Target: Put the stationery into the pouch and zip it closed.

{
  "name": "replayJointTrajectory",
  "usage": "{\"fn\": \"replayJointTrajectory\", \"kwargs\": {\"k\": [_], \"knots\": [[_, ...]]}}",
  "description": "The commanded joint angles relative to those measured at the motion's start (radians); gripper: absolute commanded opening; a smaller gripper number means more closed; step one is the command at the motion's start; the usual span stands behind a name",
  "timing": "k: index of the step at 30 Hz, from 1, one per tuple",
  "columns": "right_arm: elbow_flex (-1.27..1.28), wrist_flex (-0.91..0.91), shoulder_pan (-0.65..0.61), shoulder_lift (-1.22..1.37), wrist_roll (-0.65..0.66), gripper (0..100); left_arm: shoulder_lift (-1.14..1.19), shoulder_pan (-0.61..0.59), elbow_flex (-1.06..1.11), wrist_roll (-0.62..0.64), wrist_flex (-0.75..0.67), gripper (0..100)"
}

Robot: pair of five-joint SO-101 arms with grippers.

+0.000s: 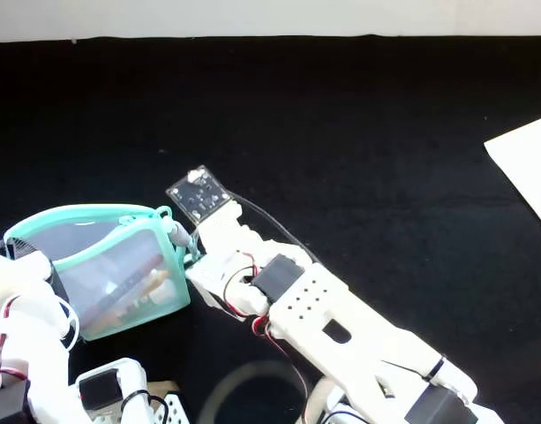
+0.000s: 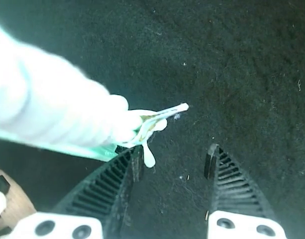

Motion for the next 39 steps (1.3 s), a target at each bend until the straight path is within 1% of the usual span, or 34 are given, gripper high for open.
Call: {"fn": "replayJointTrajectory", "kwargs": {"k": [1, 3, 9, 11, 16, 20, 22, 26, 33, 36, 39], "knots": [[-0.008, 0.019, 0.007, -0.033, -0.021, 21.0, 0.053, 0.031, 0.102, 0.012, 0.015, 1], [-0.01, 0.054, -0.002, -0.033, -0.032, 21.0, 0.053, 0.031, 0.102, 0.012, 0.014, 1], [-0.012, 0.065, -0.008, -0.033, -0.201, 21.0, 0.053, 0.031, 0.102, 0.012, 0.014, 1], [-0.01, 0.073, -0.012, -0.033, -0.233, 21.0, 0.053, 0.031, 0.102, 0.012, 0.014, 1], [-0.013, 0.13, -0.099, -0.033, -0.232, 21.0, 0.053, 0.031, 0.104, 0.012, 0.014, 1], [-0.007, 0.068, -0.07, -0.033, -0.232, 21.0, 0.053, 0.031, 0.104, 0.012, 0.014, 1], [-0.004, 0.027, -0.038, -0.033, -0.218, 21.0, 0.053, 0.031, 0.104, 0.012, 0.014, 1], [-0.004, -0.038, 0.005, -0.033, -0.132, 21.0, 0.053, 0.031, 0.104, 0.012, 0.014, 1], [-0.002, -0.143, 0.025, -0.024, -0.118, 21.0, 0.053, 0.033, 0.104, 0.012, 0.014, 1], [0.025, -0.2, 0.025, -0.021, -0.044, 21.0, 0.053, 0.033, 0.104, 0.012, 0.014, 1], [0.102, -0.325, 0.027, -0.021, 0.017, 21.0, 0.053, 0.033, 0.104, 0.014, 0.014, 1]]}}
